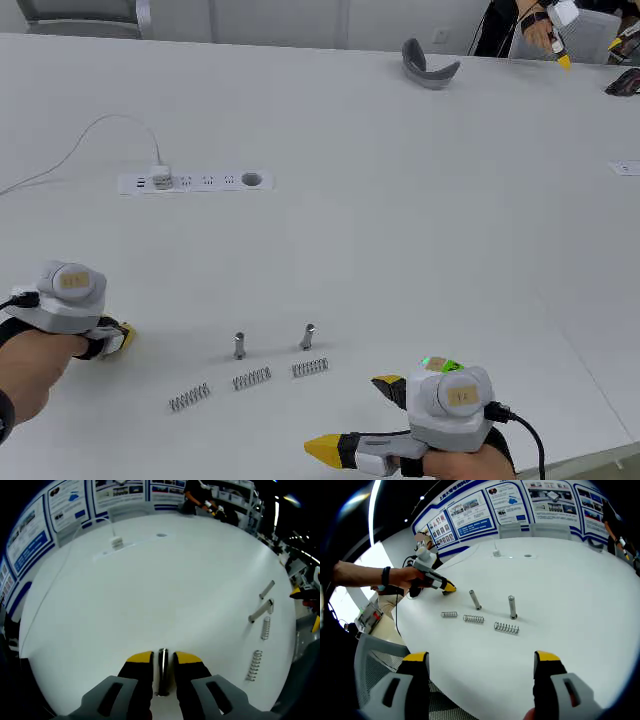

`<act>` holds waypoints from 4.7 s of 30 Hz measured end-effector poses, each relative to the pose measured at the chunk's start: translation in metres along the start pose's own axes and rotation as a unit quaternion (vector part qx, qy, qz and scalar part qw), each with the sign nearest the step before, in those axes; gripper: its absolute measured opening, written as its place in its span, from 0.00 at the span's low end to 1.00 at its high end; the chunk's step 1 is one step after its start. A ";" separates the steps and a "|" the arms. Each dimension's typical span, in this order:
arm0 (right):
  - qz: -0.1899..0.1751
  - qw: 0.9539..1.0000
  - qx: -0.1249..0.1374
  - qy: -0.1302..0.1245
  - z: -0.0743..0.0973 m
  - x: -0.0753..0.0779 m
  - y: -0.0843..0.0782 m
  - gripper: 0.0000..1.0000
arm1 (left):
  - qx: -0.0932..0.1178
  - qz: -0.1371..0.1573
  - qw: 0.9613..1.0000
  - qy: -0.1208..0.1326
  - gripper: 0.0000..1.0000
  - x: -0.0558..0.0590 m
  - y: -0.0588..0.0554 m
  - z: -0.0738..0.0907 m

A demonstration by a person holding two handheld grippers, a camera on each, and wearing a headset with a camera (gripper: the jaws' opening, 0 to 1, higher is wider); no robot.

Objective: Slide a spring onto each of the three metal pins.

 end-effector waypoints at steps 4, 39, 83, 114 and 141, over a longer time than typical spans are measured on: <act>-0.001 1.000 0.000 0.001 0.000 0.000 0.000 0.87 | -0.007 -0.010 1.000 -0.003 0.12 0.002 0.000 0.001; -0.001 1.000 0.013 0.003 0.002 -0.003 0.005 0.87 | 0.031 0.020 0.999 0.003 0.07 0.016 -0.002 0.029; 0.006 1.000 0.013 0.007 0.004 -0.013 0.003 0.87 | 0.047 -0.021 0.999 -0.006 0.07 0.044 -0.004 0.058; 0.003 1.000 0.018 0.006 0.005 -0.010 0.002 0.87 | 0.058 -0.067 0.995 -0.042 0.07 0.087 0.025 0.046; 0.005 1.000 0.013 0.011 0.000 -0.013 0.001 0.87 | 0.045 -0.094 0.994 -0.041 0.08 0.083 0.014 0.033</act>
Point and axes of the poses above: the centre of the closed fingertips' face, and the gripper's own axes: z roughly backward along the fingers, x roughly to its right, y roughly out of its top, the point moved 4 cm from there along z, roughly backward along the fingers, and after that the axes turned 6 degrees about -z, right-handed, at the moved point
